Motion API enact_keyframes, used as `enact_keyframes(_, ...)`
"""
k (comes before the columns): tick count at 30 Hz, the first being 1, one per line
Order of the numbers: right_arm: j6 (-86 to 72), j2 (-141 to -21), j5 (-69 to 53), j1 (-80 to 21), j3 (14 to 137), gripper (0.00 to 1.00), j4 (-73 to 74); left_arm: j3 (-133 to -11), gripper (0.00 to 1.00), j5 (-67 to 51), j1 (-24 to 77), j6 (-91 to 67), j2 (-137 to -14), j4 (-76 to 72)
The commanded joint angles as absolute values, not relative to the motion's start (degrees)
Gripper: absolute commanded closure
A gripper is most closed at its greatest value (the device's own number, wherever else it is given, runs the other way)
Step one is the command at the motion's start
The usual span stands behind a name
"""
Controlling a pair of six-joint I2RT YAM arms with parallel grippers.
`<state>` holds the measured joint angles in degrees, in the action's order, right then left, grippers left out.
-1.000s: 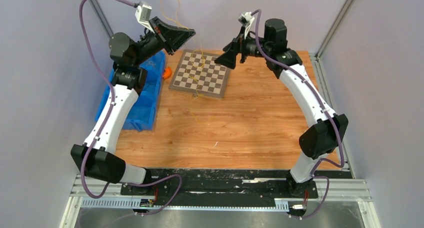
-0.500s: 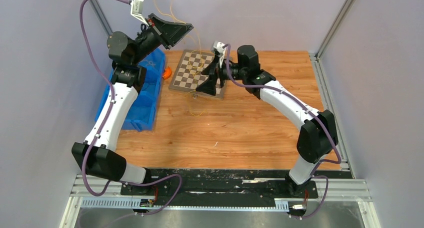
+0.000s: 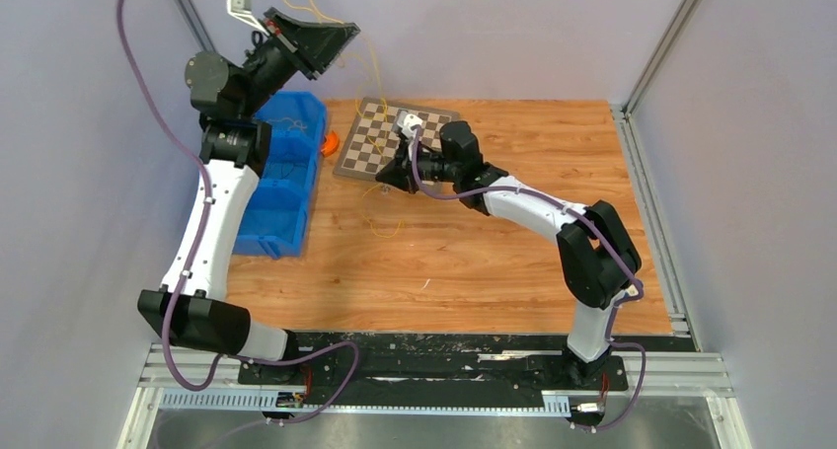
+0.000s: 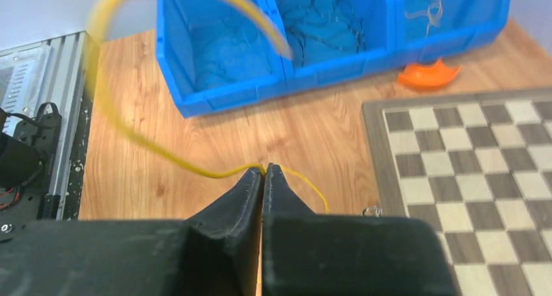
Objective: Untangle the cables
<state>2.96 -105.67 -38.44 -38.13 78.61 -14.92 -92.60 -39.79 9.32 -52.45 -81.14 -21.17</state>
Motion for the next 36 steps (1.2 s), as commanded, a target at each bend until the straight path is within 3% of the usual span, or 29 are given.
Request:
enact_keyframes(1,5.04,-103.55,-37.6,-36.6,74.85,1.0,-14.87,-99.08,1.0,-35.35,3.66,-48.5,-82.05,-18.08)
enact_keyframes(12,5.54,-101.25,-38.4,-32.72,71.11,1.0,-7.19,-116.37,1.0,-35.25,-12.28,-39.11,-101.03,-9.05)
enact_keyframes(27,6.41,-100.47,-40.21,-30.02,75.77,1.0,-0.51,-113.52,1.0,-34.55,-16.19,-9.83,-117.56,-11.42)
enact_keyframes(35,6.56,-99.58,-40.34,-28.72,76.47,1.0,1.65,-111.76,1.0,-35.1,-17.67,-8.13,-124.38,-11.67)
enact_keyframes(36,6.51,-99.72,-40.61,-28.52,76.73,1.0,1.81,-111.63,0.84,-34.97,-17.67,-7.52,-124.87,-11.33)
